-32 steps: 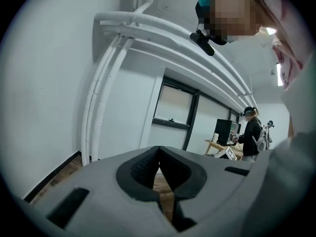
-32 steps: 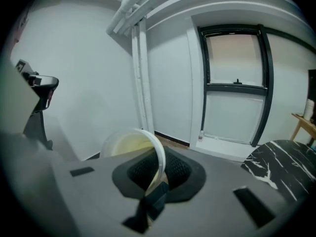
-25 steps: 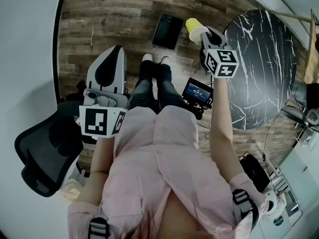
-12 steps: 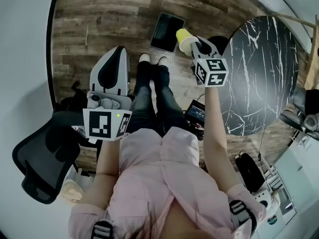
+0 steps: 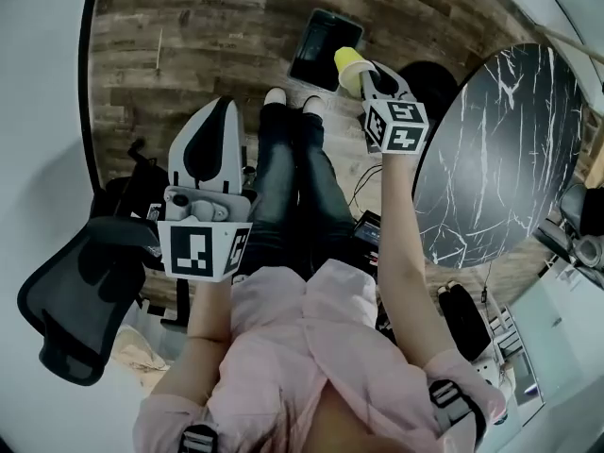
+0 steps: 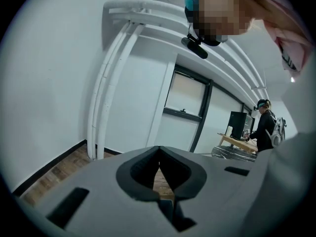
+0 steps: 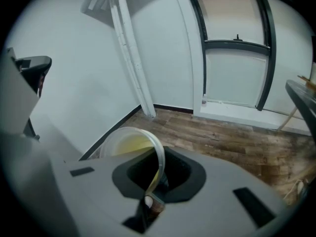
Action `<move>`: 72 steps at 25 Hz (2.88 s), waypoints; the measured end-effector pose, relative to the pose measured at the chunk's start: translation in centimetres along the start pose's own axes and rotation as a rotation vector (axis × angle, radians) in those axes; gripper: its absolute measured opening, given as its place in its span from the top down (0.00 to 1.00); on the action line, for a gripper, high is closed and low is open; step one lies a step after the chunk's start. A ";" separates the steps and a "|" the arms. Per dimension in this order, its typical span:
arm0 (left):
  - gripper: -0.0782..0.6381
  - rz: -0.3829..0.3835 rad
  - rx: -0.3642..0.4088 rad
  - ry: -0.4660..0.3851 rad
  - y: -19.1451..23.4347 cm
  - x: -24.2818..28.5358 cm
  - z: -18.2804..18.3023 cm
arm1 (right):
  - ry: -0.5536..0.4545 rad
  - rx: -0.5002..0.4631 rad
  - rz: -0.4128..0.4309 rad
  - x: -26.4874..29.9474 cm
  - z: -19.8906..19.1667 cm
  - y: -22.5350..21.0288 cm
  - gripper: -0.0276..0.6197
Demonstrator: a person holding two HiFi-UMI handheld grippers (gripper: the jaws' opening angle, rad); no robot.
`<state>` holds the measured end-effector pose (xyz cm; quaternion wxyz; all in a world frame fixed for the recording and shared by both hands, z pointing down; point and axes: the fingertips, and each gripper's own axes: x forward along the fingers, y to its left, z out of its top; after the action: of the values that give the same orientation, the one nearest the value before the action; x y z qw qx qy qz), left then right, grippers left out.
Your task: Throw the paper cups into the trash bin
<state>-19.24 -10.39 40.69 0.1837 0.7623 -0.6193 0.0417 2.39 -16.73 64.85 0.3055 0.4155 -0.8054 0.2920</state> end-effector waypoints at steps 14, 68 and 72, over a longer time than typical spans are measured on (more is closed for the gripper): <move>0.87 0.006 -0.037 0.080 1.0 3.1 -4.9 | 0.088 0.043 -0.051 7.1 -5.0 -2.8 0.90; 0.87 0.084 -0.102 0.093 8.0 7.7 -21.1 | 0.426 0.142 -0.050 30.8 -24.1 -6.3 0.89; 0.87 0.077 -0.107 0.085 8.1 8.1 -22.1 | 0.437 0.210 -0.095 31.3 -25.9 -7.1 0.89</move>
<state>-21.58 -11.89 65.46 0.2488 0.7244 -0.6411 0.0479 0.25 -16.82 106.01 0.4411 0.4095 -0.6648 0.4425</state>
